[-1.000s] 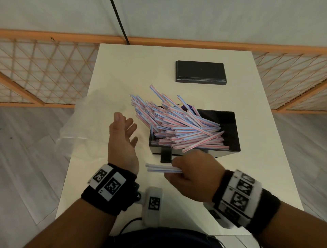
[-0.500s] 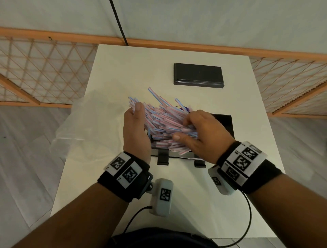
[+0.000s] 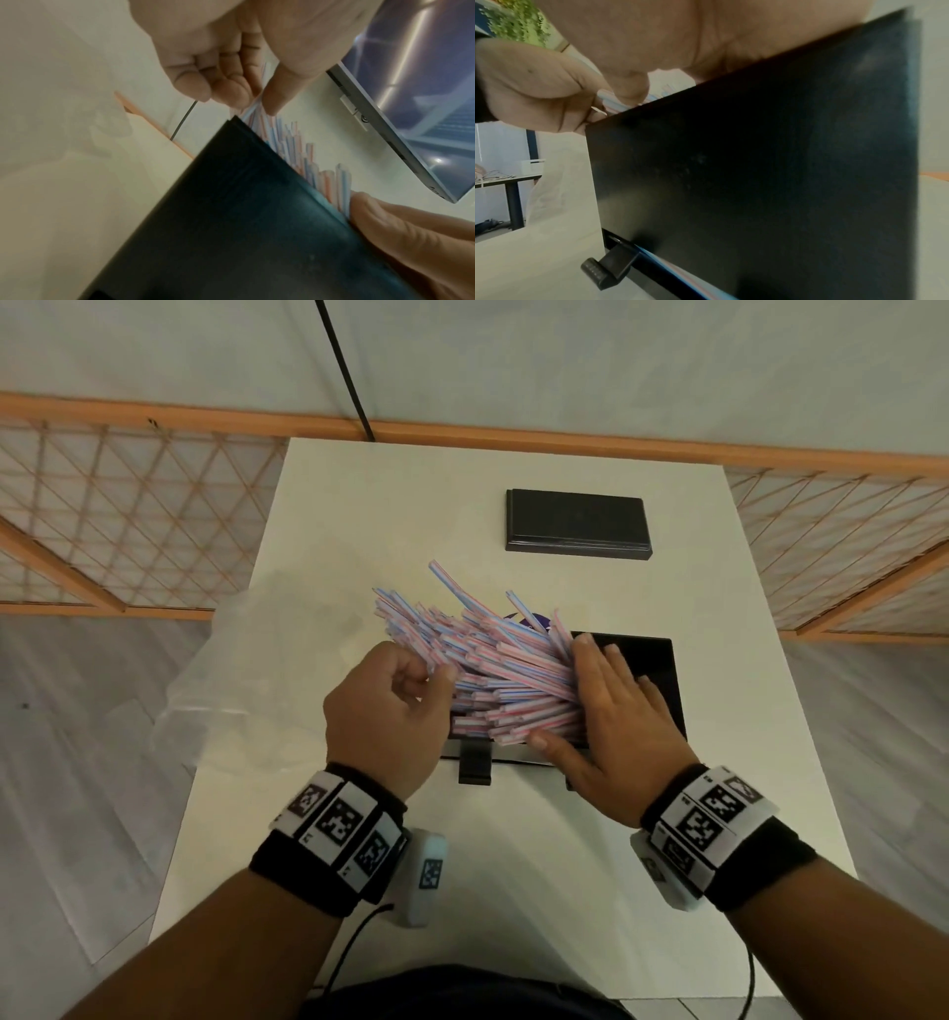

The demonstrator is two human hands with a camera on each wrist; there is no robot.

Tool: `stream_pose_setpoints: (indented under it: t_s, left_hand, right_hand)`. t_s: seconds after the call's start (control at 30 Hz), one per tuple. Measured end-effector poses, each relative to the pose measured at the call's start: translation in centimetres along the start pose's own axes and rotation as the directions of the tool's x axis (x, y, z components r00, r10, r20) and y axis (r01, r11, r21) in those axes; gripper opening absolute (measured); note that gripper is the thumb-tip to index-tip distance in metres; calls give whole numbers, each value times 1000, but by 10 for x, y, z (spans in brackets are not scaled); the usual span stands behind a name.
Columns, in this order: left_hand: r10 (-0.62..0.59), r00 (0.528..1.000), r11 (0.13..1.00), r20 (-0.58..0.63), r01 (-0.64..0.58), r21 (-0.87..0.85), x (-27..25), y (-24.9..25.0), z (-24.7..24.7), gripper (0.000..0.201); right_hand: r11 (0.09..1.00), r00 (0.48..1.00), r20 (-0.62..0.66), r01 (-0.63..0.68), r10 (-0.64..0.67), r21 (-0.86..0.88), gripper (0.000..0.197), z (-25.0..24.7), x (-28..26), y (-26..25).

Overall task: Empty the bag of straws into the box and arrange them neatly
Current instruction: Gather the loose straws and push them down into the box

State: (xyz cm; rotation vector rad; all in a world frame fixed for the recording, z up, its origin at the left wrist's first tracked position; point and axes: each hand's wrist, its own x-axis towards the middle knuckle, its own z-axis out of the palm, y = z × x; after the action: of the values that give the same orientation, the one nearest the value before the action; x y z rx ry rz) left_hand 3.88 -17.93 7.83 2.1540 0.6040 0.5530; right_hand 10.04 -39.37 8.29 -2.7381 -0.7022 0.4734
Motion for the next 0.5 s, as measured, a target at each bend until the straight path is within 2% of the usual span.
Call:
stream_pose_setpoints:
  t_s: [0.1,0.23,0.37,0.5]
  left_hand:
    - [139,989,990,-56,-140,-6,2,6,-7,24]
    - [296,939,950,-176,-308,-44,12,34,-32,20]
    - [343,903,895,-260,-398,-200,28,73,-62,18]
    - [308,918,867,-250,-379,-323,40,95,-85,22]
  right_hand:
    - [1000,1000,25,-19,19,-21,99,-1,4,-7]
    - [998,998,37,-49,48,31,95,-2,9,-13]
    - [992,999,15,-43,42,117,97,-3,10,-11]
    - [975,998,-65,18,-4,223,97,-13,6,-7]
